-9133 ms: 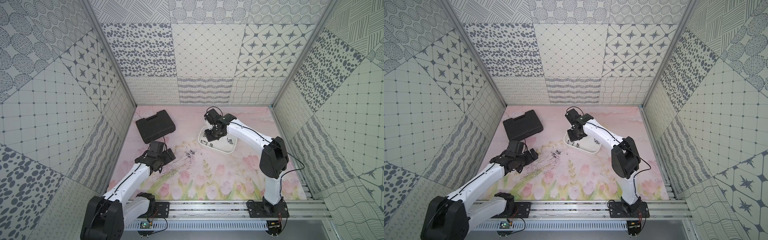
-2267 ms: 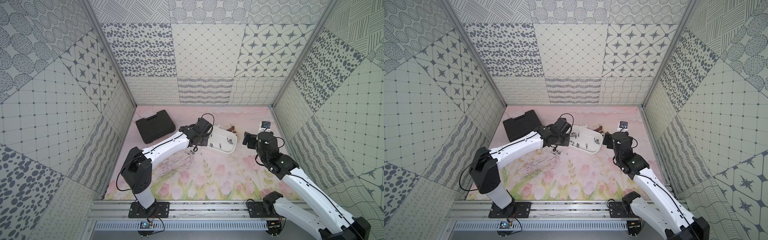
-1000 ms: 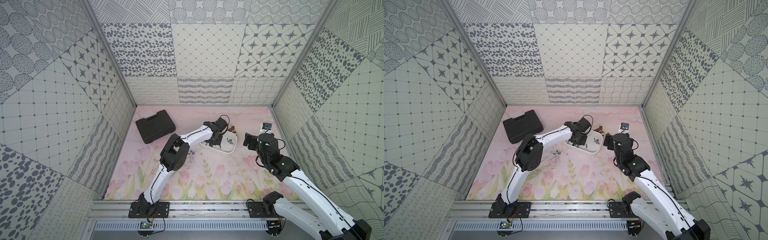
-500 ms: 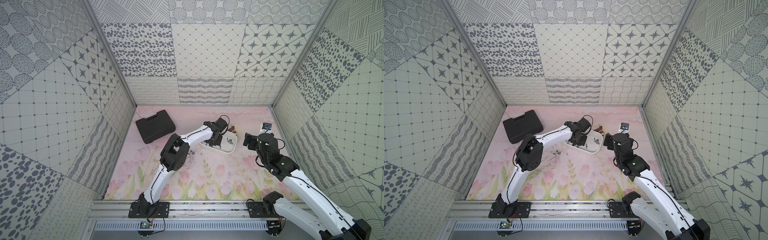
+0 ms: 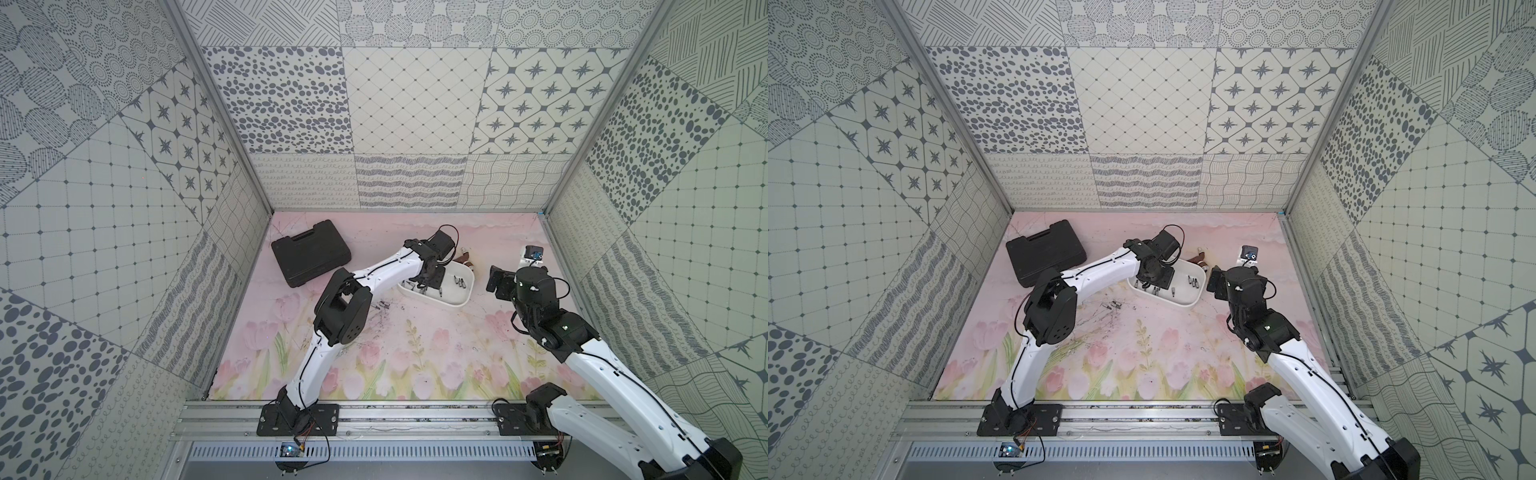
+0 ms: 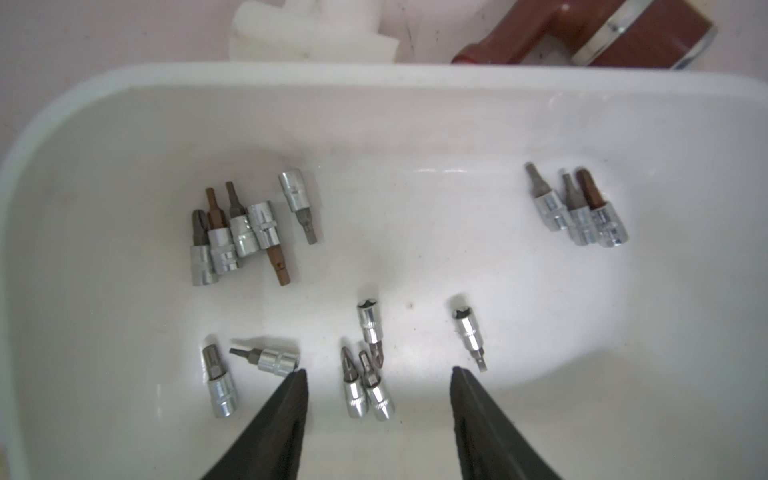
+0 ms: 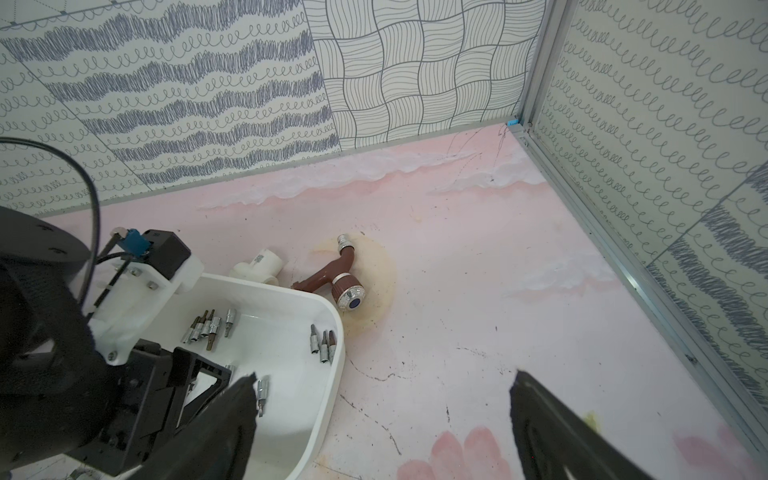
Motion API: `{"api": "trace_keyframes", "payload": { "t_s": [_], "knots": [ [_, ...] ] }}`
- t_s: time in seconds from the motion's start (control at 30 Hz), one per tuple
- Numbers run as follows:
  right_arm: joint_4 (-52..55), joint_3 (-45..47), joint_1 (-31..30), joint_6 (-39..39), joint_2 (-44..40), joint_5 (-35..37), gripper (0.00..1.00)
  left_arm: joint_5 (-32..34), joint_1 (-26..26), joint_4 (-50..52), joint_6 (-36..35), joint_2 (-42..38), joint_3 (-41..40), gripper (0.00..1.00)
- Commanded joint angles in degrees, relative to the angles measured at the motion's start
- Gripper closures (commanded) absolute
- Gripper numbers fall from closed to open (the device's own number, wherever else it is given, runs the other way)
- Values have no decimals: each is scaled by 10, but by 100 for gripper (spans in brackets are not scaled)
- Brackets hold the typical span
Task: Put the bit on the desktop into the storage box
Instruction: Place the screwdriver bit in the storage box, then pick up the screwdriver bit from the center of the board.
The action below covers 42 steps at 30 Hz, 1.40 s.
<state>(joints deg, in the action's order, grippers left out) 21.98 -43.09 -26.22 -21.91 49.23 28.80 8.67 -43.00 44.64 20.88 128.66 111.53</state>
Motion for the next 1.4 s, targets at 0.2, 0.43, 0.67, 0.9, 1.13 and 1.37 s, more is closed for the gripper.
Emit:
{"api": "trace_keyframes", "payload": {
  "t_s": [0.2,0.43,0.67,0.9,1.13,1.37],
  "knots": [
    [-25,-6,4,1,5,3,3,48,-4,-22,-21,-157,-117,17],
    [-24,-5,5,3,9,4,3,79,-4,-51,-4,-269,-203,9],
    [-24,-4,6,5,10,5,3,135,-3,-68,42,-357,-272,7],
    [-24,-2,9,12,9,8,3,195,-1,-66,130,-416,-329,7],
    [-24,1,11,13,9,8,3,223,25,67,350,-407,-325,9],
    [-24,7,12,13,7,9,3,168,70,146,501,-376,-327,13]
  ]
}}
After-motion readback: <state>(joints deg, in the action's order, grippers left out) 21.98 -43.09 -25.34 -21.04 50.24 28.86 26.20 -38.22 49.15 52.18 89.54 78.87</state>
